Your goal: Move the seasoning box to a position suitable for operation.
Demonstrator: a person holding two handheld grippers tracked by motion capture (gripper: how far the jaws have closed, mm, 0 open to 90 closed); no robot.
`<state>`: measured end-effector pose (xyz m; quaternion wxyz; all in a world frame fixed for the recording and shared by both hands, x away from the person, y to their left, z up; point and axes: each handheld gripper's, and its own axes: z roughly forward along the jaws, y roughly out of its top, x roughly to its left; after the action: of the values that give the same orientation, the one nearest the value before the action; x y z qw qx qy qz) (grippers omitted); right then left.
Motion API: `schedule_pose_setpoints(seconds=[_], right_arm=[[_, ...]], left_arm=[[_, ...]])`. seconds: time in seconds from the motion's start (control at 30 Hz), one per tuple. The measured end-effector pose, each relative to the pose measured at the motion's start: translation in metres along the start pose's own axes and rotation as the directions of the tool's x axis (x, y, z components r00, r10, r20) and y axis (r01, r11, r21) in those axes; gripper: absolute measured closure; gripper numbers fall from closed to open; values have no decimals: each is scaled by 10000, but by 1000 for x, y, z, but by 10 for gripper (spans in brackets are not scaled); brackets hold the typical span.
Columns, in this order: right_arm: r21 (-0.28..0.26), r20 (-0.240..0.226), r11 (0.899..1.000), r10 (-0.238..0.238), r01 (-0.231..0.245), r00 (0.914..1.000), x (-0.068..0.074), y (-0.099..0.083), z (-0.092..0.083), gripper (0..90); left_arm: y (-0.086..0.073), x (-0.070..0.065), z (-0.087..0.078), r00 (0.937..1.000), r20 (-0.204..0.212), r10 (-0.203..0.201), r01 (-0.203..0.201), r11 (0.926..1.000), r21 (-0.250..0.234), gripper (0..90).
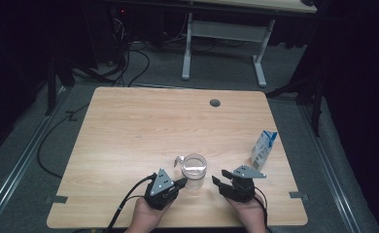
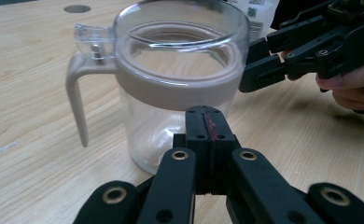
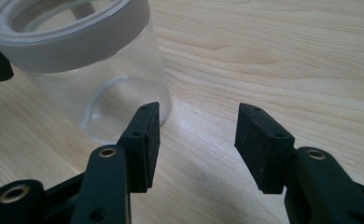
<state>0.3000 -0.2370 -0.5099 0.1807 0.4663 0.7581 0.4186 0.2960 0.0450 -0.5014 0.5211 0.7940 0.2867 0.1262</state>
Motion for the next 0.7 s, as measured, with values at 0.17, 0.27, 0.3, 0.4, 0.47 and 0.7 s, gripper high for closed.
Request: schedule_pose_setpoints(seconds=[0.17,0.27,0.3,0.4,0.47,0.7], right_arm=[[-19,-28,10000,67,-67,10000,-1,0,1,502],[-3,-37,10000,69,-69,10000,0,0,2,502],[-10,-14,10000,47,-47,10000,1,0,2,506],[-71,17,10000,0,0,10000,1,0,2,507],[-98,40,9999,-53,53,10000,1,0,3,508],[-411,155,9989,-213,219,9997,4,2,3,553]], left_arm=[[1,10,-8,9995,-145,-271,271,9996,-27,860],[2,17,-12,9980,-322,-552,552,9985,-16,833],[2,19,-14,9976,-370,-587,588,9983,4,823],[2,26,-18,9953,-538,-807,808,9967,-7,785],[3,31,-20,9935,-654,-929,929,9957,-27,769],[13,42,-22,9926,-1012,-666,658,9978,-114,806]])
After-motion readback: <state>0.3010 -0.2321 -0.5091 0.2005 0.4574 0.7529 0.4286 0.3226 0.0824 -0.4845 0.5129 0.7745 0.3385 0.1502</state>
